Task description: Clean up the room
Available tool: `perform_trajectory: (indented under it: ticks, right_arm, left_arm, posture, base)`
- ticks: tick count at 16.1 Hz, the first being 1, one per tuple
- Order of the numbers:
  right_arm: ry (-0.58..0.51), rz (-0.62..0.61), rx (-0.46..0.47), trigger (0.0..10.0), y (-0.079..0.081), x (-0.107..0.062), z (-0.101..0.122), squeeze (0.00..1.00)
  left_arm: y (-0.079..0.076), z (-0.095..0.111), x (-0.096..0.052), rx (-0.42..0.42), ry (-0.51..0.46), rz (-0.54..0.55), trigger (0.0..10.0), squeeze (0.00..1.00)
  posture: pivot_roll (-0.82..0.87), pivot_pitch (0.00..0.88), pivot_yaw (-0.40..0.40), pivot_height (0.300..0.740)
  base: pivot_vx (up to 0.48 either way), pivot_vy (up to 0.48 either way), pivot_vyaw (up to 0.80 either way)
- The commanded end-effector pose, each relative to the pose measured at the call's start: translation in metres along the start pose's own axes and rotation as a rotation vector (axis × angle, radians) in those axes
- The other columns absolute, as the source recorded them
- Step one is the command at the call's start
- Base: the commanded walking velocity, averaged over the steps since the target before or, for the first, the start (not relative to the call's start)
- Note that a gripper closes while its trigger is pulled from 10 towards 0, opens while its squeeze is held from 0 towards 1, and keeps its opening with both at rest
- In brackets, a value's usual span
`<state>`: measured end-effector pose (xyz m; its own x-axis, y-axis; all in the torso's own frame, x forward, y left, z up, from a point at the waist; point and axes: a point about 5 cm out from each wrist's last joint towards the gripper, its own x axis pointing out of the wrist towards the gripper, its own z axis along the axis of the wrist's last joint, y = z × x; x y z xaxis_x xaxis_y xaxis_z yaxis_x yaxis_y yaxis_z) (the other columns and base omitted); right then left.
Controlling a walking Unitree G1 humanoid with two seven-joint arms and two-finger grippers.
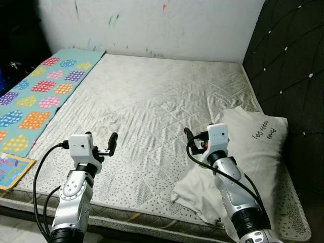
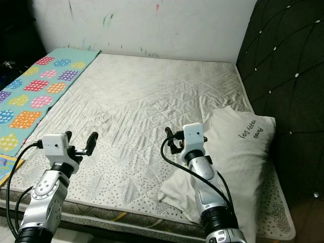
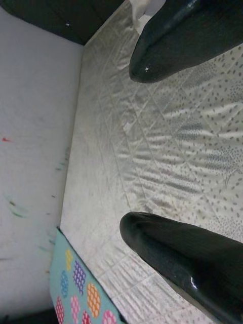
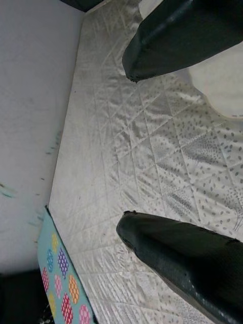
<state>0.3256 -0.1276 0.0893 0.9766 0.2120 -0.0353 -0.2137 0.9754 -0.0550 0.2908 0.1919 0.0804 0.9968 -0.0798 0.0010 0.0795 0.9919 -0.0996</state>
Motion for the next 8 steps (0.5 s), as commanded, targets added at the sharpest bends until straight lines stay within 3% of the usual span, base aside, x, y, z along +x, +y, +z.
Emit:
perform_trajectory:
  ticks: [1,8]
  right_arm:
    - [-0.017,-0.001,-0.007,10.0,-0.0008,0.0031,0.0046,0.00]
    - [-0.023,0.005,-0.024,10.0,-0.0016,0.0042,0.0051,0.00]
  left_arm:
    - [0.0005,-0.0021,0.0011,0.001,0.014,0.011,10.0,0.00]
    - [-0.0003,-0.0027,0.0020,-0.004,0.013,0.011,10.0,0.00]
  posture:
    - [-0.09,0.000,0.008,0.740]
    - [-0.09,0.000,0.004,0.740]
  base:
    - [0.000,-0.251,0.00]
    - [0.000,-0.361,0.00]
